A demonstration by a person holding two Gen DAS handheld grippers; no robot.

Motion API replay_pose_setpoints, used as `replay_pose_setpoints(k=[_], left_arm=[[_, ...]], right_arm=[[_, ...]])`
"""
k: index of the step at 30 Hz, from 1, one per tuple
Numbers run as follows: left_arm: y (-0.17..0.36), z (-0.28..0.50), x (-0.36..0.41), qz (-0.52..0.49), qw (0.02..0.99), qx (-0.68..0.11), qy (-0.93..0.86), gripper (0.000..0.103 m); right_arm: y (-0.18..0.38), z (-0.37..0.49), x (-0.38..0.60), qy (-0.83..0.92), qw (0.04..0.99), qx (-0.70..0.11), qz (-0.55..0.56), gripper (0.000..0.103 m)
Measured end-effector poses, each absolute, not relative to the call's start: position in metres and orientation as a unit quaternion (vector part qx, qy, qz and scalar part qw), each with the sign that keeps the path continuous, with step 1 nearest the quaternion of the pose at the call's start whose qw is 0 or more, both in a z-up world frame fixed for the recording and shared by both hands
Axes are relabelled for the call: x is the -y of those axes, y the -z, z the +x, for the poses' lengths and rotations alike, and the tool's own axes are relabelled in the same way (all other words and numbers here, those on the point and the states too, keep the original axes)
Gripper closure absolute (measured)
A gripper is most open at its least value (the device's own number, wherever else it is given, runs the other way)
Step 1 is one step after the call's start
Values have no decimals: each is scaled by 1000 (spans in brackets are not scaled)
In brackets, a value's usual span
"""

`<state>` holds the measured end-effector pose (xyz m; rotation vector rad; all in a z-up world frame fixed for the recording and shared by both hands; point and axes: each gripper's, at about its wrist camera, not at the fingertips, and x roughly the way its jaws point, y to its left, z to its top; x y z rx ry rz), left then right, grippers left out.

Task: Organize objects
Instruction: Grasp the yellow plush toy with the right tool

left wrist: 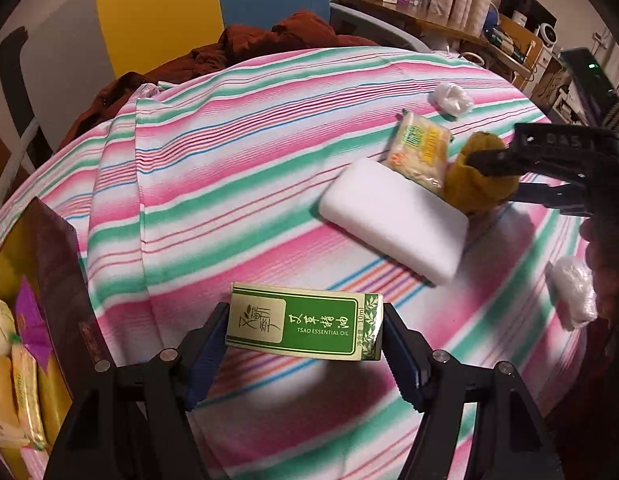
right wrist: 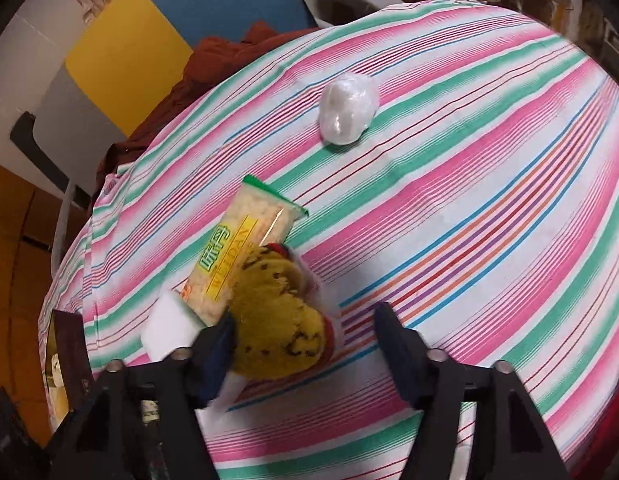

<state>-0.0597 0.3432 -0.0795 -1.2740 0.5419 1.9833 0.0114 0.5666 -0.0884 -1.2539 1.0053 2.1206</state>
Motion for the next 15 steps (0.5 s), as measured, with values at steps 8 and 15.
replay_pose_setpoints(k=[8, 15], left_arm=[[72, -42, -336, -473, 380, -198, -770, 30], [39, -29, -316, -437, 396, -155, -792, 30]], right_arm=[[80, 10, -556, -796, 221, -332, -455, 64], [59, 22, -556, -823, 235, -323, -405, 64]])
